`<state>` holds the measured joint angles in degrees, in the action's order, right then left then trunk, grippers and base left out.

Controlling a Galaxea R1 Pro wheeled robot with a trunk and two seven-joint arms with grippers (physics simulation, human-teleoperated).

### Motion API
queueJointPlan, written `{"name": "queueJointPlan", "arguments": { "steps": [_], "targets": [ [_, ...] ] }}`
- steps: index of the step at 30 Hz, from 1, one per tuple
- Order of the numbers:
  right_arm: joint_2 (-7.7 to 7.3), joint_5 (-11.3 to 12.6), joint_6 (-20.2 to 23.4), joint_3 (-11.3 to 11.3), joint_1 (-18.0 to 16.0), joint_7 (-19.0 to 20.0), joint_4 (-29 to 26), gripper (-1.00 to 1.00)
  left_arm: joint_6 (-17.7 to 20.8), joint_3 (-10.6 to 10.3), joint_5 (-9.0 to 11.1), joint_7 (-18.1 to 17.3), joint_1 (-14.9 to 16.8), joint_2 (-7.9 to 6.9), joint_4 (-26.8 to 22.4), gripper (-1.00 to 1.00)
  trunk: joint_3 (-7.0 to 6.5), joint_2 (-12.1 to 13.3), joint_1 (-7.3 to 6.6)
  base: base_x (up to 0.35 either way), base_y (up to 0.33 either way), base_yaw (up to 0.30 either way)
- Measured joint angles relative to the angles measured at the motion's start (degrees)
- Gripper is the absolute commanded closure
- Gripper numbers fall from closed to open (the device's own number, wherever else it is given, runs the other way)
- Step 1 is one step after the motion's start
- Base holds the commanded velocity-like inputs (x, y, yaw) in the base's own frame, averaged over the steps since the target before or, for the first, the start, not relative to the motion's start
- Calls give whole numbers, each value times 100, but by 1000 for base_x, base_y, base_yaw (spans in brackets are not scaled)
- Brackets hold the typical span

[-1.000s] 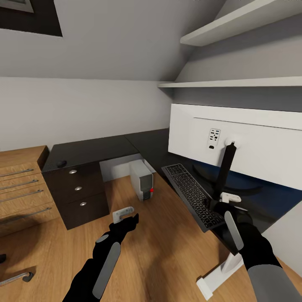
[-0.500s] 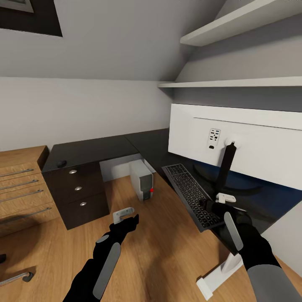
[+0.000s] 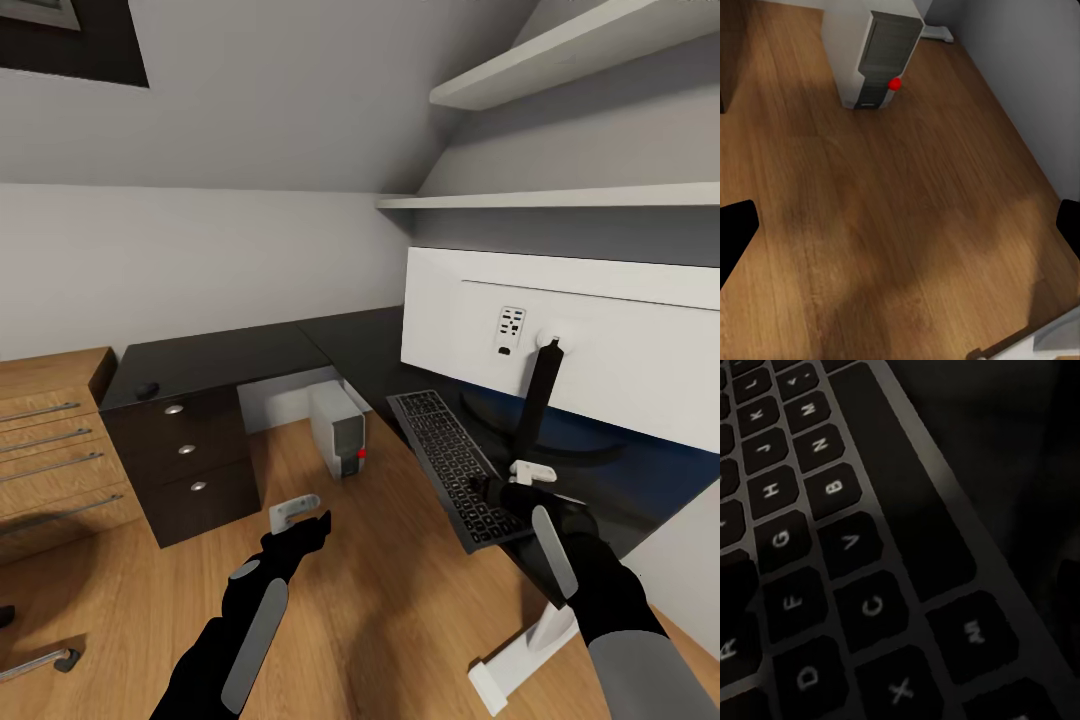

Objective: In the bedroom, organize the workspace by keeping the computer under the desk, ensuring the monitor is on the desk, placing the keyboard on the desk next to the monitor, placing the mouse on the desk next to the keyboard, moving the folder from the swivel chair onto the desk next to the mouse, stacking the notebook on top of the folder with the pen on top of the notebook, and positioning the swivel chair next to the desk.

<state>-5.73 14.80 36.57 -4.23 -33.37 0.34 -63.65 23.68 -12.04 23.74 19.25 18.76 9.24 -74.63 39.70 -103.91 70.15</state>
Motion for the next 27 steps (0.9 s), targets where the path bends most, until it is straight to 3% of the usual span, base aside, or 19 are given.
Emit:
{"name": "queueJointPlan", "arguments": {
  "steps": [27],
  "targets": [
    [9,19,23,227,6,64,-32,-100,-8,0,0,0,0,0,17,-100,0,0,0,0,0,0]
  ]
}}
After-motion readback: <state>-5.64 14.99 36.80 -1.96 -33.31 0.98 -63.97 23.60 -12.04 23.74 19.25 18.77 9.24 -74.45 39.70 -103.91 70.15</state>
